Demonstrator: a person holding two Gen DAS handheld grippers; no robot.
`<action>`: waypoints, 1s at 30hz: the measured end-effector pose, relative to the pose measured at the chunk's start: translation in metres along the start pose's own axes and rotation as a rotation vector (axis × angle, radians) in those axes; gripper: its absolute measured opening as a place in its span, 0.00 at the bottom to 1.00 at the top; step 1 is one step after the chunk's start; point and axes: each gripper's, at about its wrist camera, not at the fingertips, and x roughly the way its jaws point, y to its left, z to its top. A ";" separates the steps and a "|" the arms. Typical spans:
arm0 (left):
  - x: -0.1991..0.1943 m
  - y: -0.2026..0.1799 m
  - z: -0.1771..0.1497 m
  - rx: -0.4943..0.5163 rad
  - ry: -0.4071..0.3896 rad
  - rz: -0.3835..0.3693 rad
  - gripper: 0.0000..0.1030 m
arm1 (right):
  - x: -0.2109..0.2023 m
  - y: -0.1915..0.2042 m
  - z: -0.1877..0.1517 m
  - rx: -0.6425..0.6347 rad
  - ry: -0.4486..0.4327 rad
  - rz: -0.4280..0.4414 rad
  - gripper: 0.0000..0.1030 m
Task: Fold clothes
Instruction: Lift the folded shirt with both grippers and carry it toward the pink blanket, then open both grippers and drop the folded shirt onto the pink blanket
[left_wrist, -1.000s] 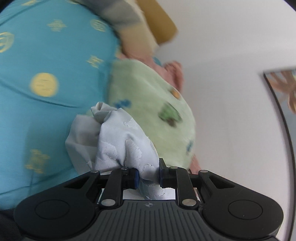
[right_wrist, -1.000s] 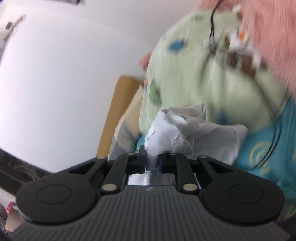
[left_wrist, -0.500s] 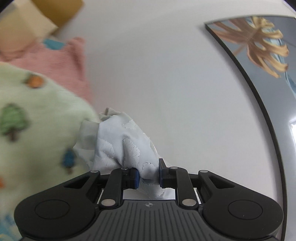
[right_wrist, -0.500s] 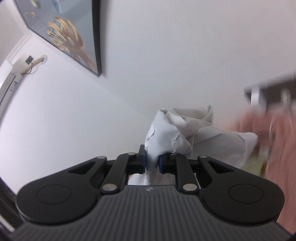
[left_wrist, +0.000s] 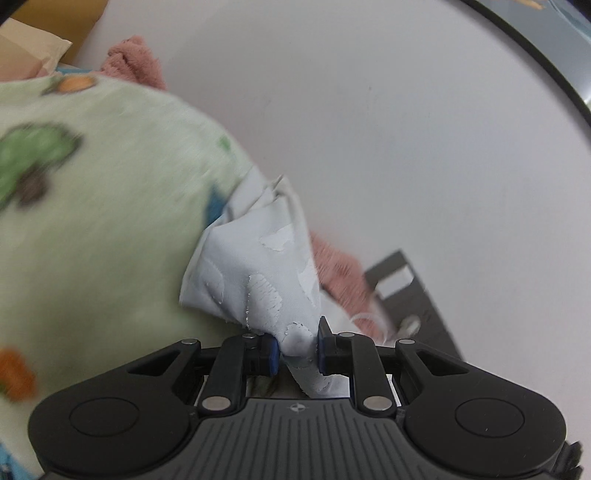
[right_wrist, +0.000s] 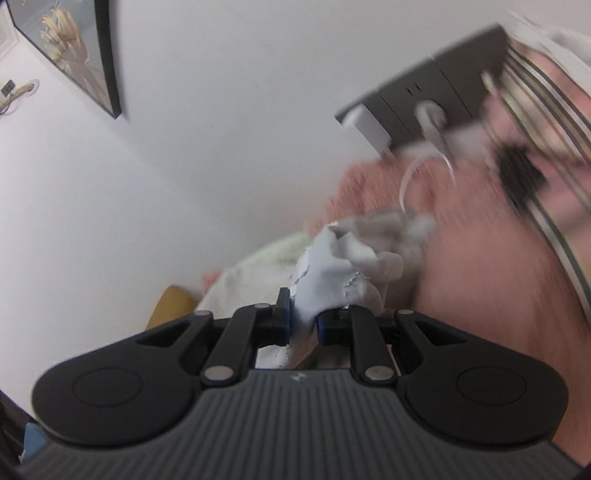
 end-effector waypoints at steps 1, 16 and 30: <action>-0.002 0.004 -0.007 0.018 0.000 0.009 0.19 | -0.004 -0.002 -0.009 -0.002 0.002 -0.005 0.16; -0.070 -0.062 -0.027 0.249 0.004 0.195 0.64 | -0.073 0.055 -0.039 -0.205 0.072 -0.121 0.82; -0.275 -0.177 -0.075 0.507 -0.262 0.237 1.00 | -0.214 0.175 -0.065 -0.618 -0.038 -0.028 0.81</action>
